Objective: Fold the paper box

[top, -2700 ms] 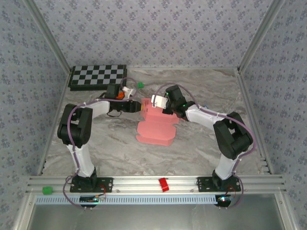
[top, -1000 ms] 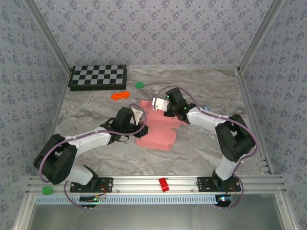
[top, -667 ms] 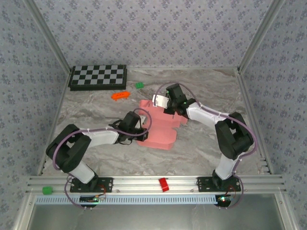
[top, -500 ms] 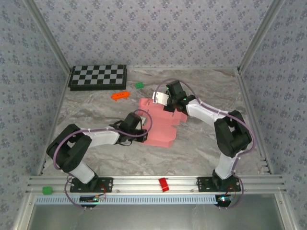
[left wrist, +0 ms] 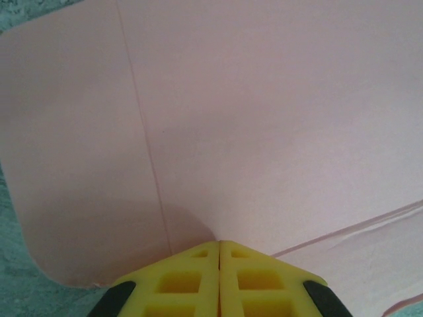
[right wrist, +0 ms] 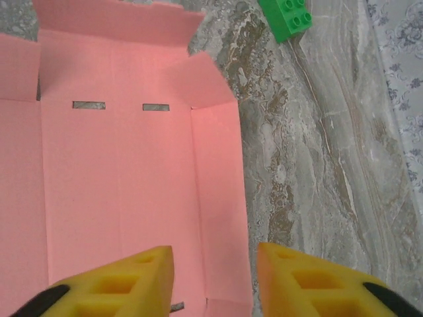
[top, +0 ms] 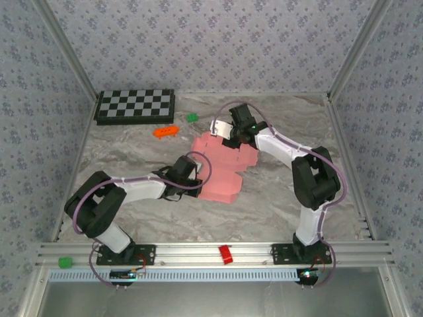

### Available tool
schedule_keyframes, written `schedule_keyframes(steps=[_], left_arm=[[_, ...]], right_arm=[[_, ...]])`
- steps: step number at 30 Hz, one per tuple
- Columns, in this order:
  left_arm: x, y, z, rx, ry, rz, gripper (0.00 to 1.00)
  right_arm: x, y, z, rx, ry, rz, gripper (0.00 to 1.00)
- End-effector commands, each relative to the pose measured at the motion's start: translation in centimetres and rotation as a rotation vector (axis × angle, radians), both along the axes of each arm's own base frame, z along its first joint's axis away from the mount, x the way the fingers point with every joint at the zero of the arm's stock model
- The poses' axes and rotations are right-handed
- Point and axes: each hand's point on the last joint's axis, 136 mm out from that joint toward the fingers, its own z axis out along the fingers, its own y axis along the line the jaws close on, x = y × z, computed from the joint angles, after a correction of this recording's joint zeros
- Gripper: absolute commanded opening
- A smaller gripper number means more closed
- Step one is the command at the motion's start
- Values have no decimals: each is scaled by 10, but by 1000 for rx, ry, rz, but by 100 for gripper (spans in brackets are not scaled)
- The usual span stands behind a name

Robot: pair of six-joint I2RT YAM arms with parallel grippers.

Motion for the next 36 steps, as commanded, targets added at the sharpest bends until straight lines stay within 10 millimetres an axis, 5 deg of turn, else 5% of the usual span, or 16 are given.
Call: schedule_keyframes(steps=[1,6,15,26,36], left_arm=[[-2,6,-3,61,-1,-12,7],[-4,7,-3,74,-3,-15,7],[-7,10,-3,103,-7,-19,7],[-8,13,1,114,-21,-27,7],[-7,12,3,111,-25,-30,6]], right_arm=[[-2,-2,-1,-1,61,11,48],[-1,-6,-7,30,175,11,61],[14,-12,-30,68,481,-51,65],[45,-13,-49,160,597,-107,71],[46,-22,-65,200,702,-152,73]])
